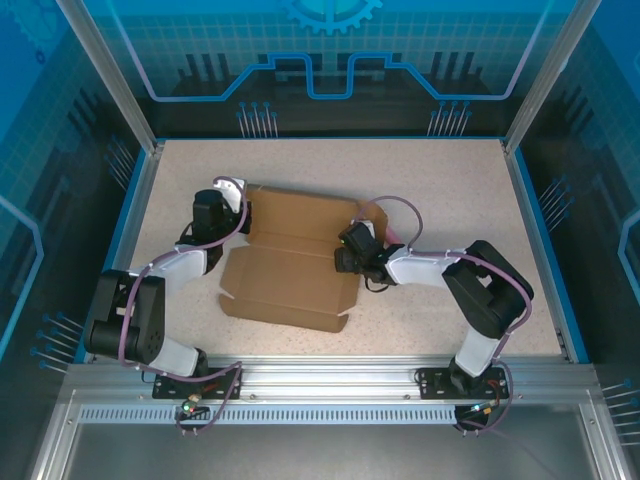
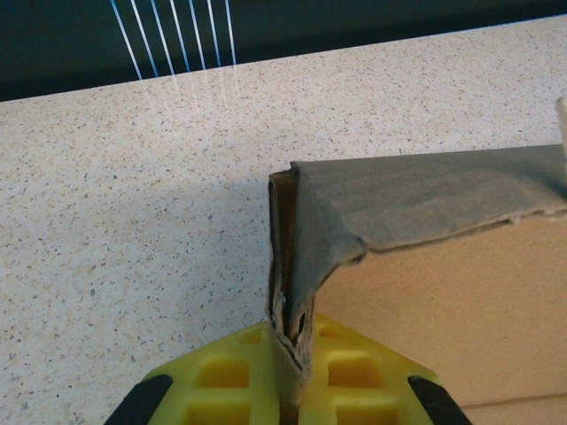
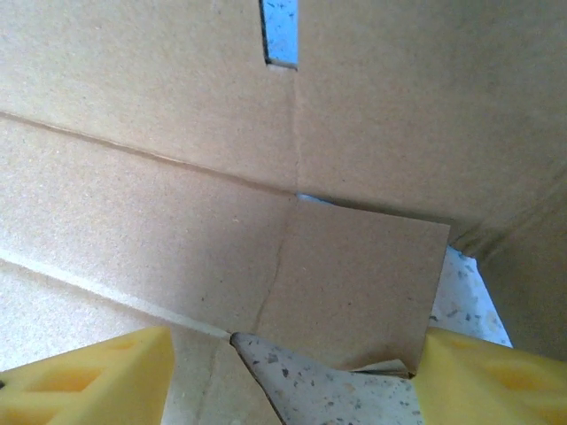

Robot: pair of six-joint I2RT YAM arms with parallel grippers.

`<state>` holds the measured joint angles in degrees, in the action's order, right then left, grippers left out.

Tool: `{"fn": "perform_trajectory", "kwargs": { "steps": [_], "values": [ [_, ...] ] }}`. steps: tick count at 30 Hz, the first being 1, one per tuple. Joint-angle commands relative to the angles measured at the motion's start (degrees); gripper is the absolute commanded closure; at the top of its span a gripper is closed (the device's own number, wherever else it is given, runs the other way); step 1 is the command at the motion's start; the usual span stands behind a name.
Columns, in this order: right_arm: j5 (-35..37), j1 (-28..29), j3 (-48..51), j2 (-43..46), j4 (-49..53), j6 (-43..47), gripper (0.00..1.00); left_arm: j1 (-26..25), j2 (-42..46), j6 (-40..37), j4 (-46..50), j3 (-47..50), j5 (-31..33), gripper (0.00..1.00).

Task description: Fold the paper box

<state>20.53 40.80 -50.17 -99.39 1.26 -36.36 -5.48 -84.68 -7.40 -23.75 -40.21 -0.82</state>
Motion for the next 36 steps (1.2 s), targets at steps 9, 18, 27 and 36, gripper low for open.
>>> {"fn": "perform_trajectory", "kwargs": {
  "steps": [9, 18, 27, 36],
  "values": [
    [-3.2, 0.7, 0.6, 2.6, -5.7, 4.3, 0.33, -0.1, 1.2, 1.4, -1.8, 0.7, -1.3, 1.00],
    [-4.5, 2.9, -3.2, -2.0, -5.9, 4.7, 0.36, -0.1, 1.2, 1.6, -1.9, 0.7, -1.6, 1.00],
    [-5.7, 4.6, -6.1, -7.4, -6.0, 5.2, 0.38, -0.1, 1.2, 1.7, -1.7, 0.7, -1.5, 1.00],
    [-5.2, 4.6, -4.8, -1.5, -2.2, 10.4, 0.37, -0.1, 1.3, 1.6, -1.6, 0.7, -0.9, 1.00]
  ]
}}
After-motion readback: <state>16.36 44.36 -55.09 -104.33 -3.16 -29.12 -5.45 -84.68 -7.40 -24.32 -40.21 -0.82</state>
